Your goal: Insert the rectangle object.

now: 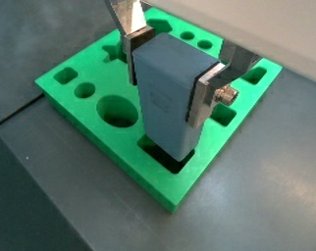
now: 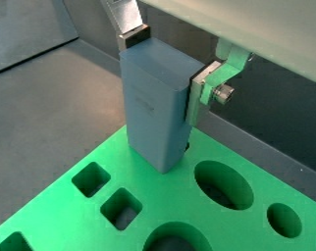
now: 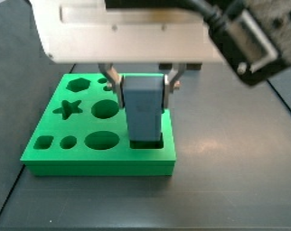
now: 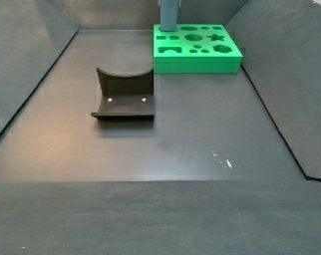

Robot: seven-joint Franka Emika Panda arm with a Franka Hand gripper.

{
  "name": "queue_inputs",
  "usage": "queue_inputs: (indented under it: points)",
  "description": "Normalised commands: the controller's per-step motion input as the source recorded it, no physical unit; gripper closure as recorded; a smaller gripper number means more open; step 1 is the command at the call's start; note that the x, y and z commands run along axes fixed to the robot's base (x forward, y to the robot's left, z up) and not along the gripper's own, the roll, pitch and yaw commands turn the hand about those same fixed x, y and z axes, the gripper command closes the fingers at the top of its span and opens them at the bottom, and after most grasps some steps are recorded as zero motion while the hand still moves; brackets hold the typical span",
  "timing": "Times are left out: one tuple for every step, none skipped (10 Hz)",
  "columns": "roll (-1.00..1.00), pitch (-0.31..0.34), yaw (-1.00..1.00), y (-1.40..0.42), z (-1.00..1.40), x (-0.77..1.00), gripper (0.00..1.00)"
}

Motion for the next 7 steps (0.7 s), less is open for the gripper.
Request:
queue_inputs:
  points:
    - [-0.07,-0.009,-0.03,-0.15,-0.33,0.0,1.0]
    - [-0.09,-0.024,0.0,-0.22,-0.27,-0.02,1.0]
    - [-0.14,0.0,0.01,-0.25,-0.33,0.0,1.0]
    - [-0.07,0.004,0.0,-0.15,-0.49,0.25,1.0]
    - [0.0,0.046,0.0,0.0,-0.55,0.32,1.0]
    - [0.03,0.051,0.0,0.0,-0.54,0.29,1.0]
    - [0.09,0.03,0.03,0.06,-0.43,0.02,1.0]
